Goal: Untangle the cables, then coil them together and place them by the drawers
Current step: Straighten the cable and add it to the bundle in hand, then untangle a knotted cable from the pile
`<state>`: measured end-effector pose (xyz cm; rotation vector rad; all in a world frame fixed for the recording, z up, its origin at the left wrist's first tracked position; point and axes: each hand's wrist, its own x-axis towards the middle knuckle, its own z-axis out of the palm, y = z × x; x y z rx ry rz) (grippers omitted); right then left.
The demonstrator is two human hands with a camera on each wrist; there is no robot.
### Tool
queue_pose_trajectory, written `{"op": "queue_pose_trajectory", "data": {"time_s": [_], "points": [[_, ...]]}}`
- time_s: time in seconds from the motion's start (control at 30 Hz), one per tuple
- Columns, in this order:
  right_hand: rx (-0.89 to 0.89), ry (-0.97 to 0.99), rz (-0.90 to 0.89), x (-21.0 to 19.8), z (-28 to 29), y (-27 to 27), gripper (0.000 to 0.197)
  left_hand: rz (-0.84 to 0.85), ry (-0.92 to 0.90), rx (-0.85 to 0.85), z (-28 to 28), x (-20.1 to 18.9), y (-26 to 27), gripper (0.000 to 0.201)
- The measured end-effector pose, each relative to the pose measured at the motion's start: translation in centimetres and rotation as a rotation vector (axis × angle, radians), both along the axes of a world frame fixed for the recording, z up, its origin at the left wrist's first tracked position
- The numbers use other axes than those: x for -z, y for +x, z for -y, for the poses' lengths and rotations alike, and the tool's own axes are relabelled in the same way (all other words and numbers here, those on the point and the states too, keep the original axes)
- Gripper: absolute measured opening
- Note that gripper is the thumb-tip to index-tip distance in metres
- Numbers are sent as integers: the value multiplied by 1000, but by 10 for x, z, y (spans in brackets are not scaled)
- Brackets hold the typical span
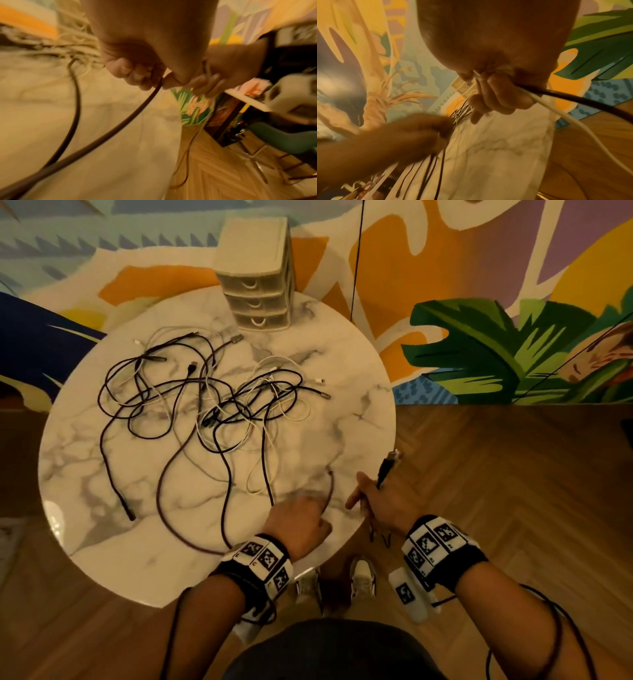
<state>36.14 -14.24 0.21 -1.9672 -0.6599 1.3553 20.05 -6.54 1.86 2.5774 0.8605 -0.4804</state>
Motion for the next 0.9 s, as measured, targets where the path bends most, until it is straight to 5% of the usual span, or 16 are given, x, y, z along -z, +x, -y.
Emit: {"op": "queue_pose_trajectory", "data": {"time_s": [0.13,0.23,0.4,0.47,0.53,0.63,0.77,0.9], "points": [[37,104,-160,2,-18,-29,53,145,8,74,3,-26,10,33],[165,169,-48,-15,-35,-30,49,208,-94,-8,-2,-32,-1,37],[641,211,-74,-33,-43,12,50,-33,-86,-137,-68,-26,-85,29],[783,213,-102,-35,-41,25,46,57,-13,-334,-114,-44,-110,25],[781,192,-105,-34,-41,27,47,227,151,-444,-148,-74,-110,27],[629,85,-77,-23,-44,16,59,340,351,-349,-143,-112,-80,34],[492,-15,277,-24,-42,10,58,42,358,-164,-85,-103,-51,45],[485,389,505,-65,-39,-11,47,-60,306,-46,-55,-92,-39,40]]}}
